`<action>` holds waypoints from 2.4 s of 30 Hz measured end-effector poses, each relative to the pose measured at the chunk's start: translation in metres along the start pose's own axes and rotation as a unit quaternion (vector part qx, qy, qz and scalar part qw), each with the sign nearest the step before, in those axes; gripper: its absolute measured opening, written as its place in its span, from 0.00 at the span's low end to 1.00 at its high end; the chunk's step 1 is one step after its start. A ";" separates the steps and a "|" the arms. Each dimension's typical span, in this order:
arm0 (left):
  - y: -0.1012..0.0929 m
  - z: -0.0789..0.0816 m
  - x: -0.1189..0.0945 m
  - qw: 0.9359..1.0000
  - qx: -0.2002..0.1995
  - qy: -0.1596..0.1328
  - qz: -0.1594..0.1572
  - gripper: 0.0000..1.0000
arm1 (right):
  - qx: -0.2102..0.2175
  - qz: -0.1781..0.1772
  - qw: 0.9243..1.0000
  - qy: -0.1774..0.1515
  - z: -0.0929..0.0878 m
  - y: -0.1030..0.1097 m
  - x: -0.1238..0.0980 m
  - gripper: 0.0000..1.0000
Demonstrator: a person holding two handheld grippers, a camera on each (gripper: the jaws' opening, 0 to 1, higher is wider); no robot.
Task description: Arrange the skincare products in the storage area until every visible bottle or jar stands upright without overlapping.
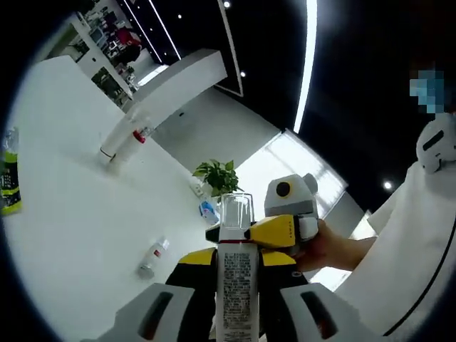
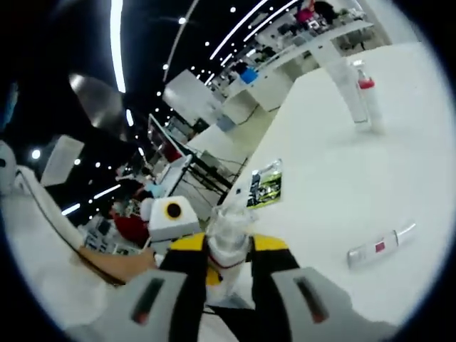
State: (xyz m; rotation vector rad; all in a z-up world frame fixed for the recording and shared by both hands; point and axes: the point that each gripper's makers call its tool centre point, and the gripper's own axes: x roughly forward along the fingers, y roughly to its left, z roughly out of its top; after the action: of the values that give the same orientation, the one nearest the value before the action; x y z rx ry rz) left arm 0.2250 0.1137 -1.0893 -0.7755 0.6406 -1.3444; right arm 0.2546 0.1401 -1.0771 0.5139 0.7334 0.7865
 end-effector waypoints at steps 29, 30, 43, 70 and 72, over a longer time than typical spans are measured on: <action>0.051 -0.025 -0.025 0.985 -0.004 0.022 0.169 0.60 | -0.172 -0.057 0.983 -0.026 0.052 -0.047 0.010 0.19; 0.051 -0.026 -0.025 0.985 -0.003 0.024 0.172 0.62 | -0.177 -0.059 0.982 -0.029 0.056 -0.051 0.011 0.19; 0.051 -0.039 -0.027 0.981 -0.008 0.037 0.192 0.62 | -0.222 -0.104 0.967 -0.064 0.099 -0.112 0.031 0.19; 0.080 -0.066 -0.086 0.950 -0.014 0.089 0.300 0.60 | -0.319 -0.158 0.929 -0.104 0.151 -0.239 0.086 0.20; 0.079 -0.068 -0.086 0.949 -0.011 0.099 0.299 0.60 | -0.322 -0.157 0.926 -0.119 0.157 -0.243 0.086 0.20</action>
State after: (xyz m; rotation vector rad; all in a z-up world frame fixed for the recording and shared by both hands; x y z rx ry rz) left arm 0.2072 0.1944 -1.1958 -0.4098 0.9611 -0.8580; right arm 0.5230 0.0363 -1.1691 -0.1066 0.2860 0.6016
